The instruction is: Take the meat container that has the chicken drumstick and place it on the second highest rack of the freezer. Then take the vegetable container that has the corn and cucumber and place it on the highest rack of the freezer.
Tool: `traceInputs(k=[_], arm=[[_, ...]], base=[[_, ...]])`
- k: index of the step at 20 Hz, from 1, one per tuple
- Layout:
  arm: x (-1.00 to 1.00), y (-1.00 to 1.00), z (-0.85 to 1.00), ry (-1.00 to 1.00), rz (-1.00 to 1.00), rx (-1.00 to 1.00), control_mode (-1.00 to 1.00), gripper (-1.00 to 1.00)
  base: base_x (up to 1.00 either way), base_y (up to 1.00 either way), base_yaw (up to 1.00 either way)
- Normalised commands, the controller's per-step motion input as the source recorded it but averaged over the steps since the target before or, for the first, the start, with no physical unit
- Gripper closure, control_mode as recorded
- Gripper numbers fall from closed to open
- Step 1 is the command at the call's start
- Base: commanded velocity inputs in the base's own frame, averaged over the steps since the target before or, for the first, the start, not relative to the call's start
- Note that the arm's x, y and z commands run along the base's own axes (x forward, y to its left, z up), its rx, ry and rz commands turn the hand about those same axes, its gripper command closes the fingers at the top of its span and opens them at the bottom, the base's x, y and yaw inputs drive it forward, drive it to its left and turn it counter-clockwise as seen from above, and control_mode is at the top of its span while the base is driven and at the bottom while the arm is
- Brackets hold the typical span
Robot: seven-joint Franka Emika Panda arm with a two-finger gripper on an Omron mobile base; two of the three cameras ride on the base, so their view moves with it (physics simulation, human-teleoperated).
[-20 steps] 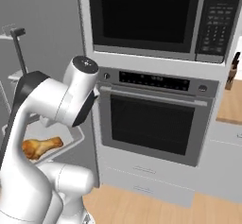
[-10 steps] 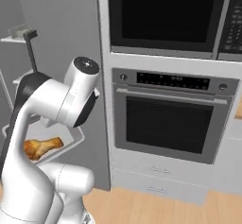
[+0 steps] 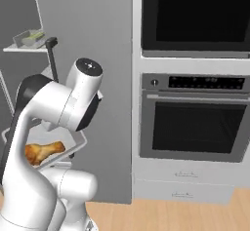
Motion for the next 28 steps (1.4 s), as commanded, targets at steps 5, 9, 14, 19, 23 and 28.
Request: traceInputs(k=[5, 9, 14, 19, 23, 28], arm=[[0.0, 0.0, 0.0, 0.0, 0.0, 0.0, 1.0, 1.0], [0.0, 0.0, 0.0, 0.0, 0.0, 0.0, 1.0, 1.0], [0.0, 0.0, 0.0, 0.0, 0.0, 0.0, 1.0, 1.0], [0.0, 0.0, 0.0, 0.0, 0.0, 0.0, 1.0, 1.0], [0.0, 0.0, 0.0, 0.0, 0.0, 0.0, 1.0, 1.0], [0.0, 0.0, 0.0, 0.0, 0.0, 0.0, 1.0, 1.0]], base=[[0.32, 0.89, -0.26], [0.0, 0.48, 0.05], [0.0, 0.04, 0.52], [0.19, 0.0, 0.32], [0.52, -0.05, -0.01], [0.37, 0.0, -0.02]])
